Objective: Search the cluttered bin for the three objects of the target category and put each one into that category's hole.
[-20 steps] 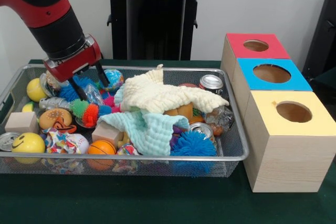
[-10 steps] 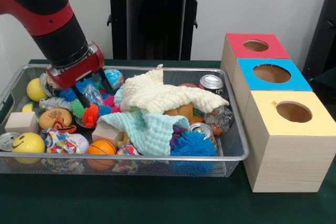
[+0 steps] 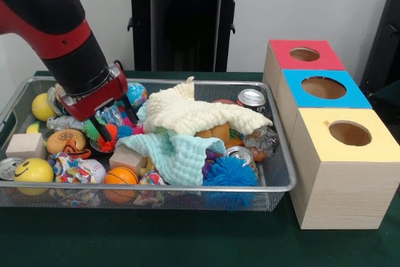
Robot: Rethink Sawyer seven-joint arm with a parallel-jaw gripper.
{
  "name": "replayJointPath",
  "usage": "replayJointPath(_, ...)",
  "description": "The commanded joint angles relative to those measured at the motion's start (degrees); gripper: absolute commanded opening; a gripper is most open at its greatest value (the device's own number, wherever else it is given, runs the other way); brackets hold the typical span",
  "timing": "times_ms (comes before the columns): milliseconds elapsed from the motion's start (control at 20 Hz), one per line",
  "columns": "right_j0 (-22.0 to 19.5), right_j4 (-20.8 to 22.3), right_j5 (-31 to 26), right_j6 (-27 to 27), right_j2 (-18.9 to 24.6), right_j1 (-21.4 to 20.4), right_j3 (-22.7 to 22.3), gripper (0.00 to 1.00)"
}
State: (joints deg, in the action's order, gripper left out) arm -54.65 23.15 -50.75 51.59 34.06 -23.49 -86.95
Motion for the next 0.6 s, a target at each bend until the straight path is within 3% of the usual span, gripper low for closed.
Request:
replayJointPath(50, 1.1, 0.9, -8.5, -2.1, -2.4, 1.8, 3.4, 1.00)
replayJointPath(400, 2.2, 0.4, -8.6, -0.1, -2.3, 2.0, 4.8, 1.00)
replayJointPath(600, -0.9, -1.4, -6.1, 1.4, -1.2, -3.1, -1.4, 1.00)
